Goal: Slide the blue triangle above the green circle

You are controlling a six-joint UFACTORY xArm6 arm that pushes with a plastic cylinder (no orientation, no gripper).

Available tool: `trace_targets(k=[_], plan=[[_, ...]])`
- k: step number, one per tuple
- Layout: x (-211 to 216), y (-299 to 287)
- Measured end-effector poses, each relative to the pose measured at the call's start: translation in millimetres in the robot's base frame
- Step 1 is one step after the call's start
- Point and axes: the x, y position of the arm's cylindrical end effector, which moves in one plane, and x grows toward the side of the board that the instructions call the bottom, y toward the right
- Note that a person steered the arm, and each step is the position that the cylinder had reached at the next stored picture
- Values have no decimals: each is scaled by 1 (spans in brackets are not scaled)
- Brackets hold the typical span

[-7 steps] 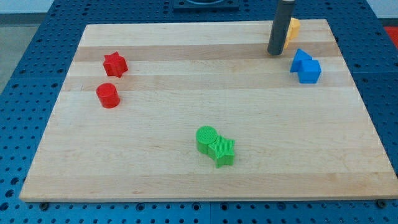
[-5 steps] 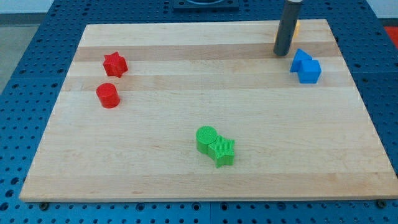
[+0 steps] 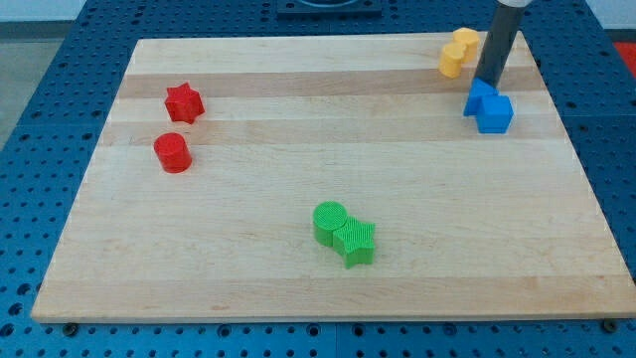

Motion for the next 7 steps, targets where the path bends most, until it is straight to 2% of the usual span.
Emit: trace_targets(k=[4, 7], plan=[[44, -15], [77, -65]])
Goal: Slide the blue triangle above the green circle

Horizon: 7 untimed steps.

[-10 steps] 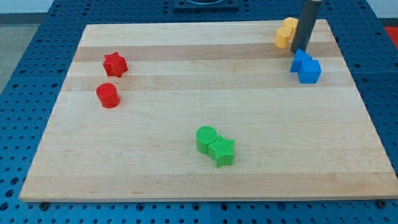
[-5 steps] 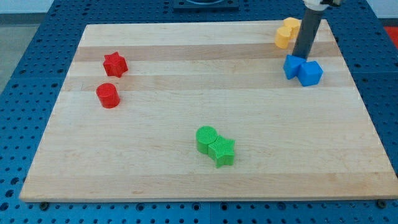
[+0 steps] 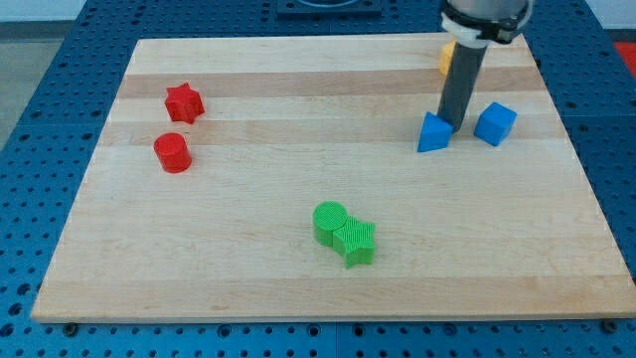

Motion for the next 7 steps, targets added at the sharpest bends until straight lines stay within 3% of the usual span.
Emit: trace_targets(k=[4, 7], plan=[[51, -68], [83, -82]])
